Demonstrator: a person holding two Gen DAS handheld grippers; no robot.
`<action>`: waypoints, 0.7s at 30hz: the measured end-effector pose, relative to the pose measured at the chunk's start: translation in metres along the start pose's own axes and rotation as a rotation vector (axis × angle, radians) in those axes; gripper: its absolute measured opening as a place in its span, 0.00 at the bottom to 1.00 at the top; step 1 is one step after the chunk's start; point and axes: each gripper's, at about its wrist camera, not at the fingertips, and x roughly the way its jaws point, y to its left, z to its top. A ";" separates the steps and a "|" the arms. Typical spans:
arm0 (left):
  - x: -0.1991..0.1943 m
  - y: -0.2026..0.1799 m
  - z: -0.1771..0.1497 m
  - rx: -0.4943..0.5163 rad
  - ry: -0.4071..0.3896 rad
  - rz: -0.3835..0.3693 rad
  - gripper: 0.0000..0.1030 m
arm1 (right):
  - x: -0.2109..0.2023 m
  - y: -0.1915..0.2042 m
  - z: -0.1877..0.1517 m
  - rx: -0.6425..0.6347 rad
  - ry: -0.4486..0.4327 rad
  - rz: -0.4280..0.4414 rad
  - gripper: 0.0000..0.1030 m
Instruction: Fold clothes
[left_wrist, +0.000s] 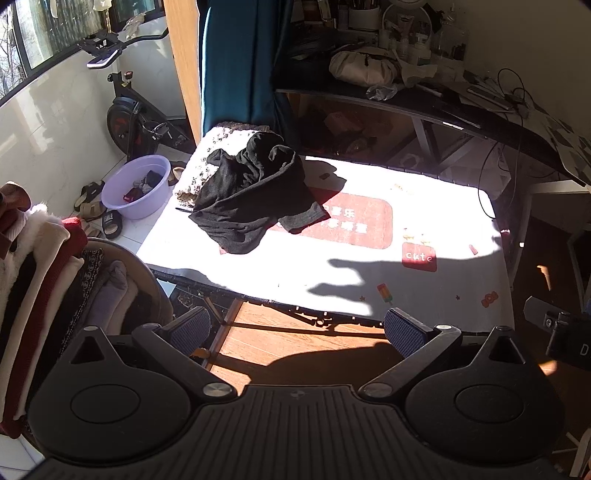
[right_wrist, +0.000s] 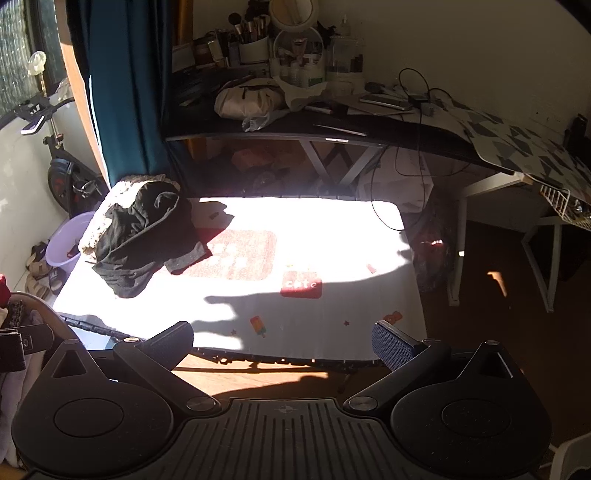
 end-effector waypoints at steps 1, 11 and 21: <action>0.000 -0.001 0.001 0.001 0.002 -0.007 1.00 | 0.002 -0.003 0.002 0.007 -0.003 -0.001 0.99; 0.009 -0.017 0.009 -0.001 0.020 -0.023 1.00 | 0.009 -0.018 0.009 0.019 -0.057 -0.022 0.99; 0.008 -0.033 0.022 -0.018 -0.003 -0.015 1.00 | 0.008 -0.024 0.024 -0.040 -0.114 0.003 0.99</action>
